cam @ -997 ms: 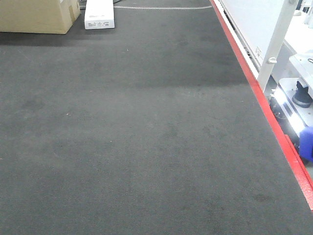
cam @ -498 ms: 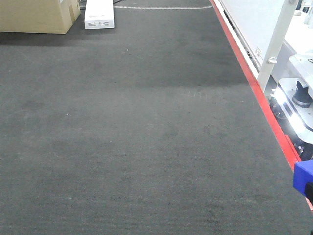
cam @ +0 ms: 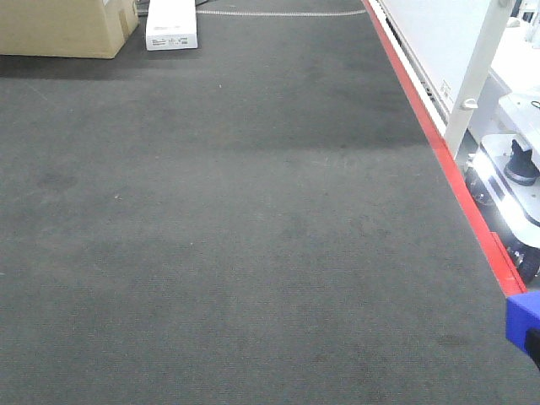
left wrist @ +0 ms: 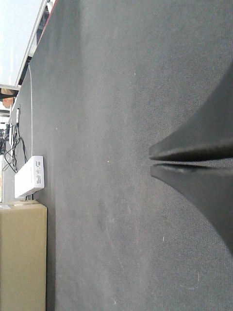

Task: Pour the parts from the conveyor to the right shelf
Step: 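Hold the block in the right gripper while turning away from conveyor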

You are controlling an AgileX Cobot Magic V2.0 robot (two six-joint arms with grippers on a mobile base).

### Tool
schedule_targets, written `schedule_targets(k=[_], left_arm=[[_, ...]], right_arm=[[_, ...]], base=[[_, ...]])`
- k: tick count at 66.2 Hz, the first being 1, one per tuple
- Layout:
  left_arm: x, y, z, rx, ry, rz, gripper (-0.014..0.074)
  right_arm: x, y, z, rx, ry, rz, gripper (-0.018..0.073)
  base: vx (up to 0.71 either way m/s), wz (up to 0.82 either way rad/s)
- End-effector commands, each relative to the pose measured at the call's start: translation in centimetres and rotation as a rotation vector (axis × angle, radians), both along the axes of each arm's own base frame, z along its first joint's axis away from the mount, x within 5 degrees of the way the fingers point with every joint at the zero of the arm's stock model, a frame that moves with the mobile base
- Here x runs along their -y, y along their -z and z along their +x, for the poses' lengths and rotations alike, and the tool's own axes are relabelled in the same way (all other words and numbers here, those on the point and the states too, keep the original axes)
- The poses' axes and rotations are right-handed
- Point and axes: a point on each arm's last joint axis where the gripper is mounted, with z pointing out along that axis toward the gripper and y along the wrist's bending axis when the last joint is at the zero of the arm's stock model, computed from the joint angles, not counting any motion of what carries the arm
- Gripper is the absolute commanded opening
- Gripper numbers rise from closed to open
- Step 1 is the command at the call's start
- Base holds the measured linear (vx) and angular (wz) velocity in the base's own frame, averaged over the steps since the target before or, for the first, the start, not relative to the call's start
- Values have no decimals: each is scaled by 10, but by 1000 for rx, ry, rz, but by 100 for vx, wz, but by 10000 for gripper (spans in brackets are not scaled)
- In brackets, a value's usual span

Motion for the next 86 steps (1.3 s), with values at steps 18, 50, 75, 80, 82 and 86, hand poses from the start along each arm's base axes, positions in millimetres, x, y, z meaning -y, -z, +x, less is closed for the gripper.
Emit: schedule_targets(k=[18,50,75,80,82,86], left_arm=[[0,-14,-1,103,6,-23,-6],[0,-14,-1,103,6,-23,-6],[0,-14,-1,103,6,-23,-6],[0,-14,-1,103,6,-23,-6],[0,-14,-1,103,6,-23,-6],[0,-14,-1,103,6,-23,-6]], right_arm=[[-1,-14,2,82,-5,9,-2],[-1,-14,2,82,-6,10,-2],[-1,-14,2,82,-6,10,-2],[-1,-14,2,82,-6,10,-2],[-1,-14,2,82,-6,10,-2],[-1,-14,2,82,-6,10,-2]], base=[[0,0],[0,0],[-3,1],[-10,0],[-13,-2],[-15,-4]])
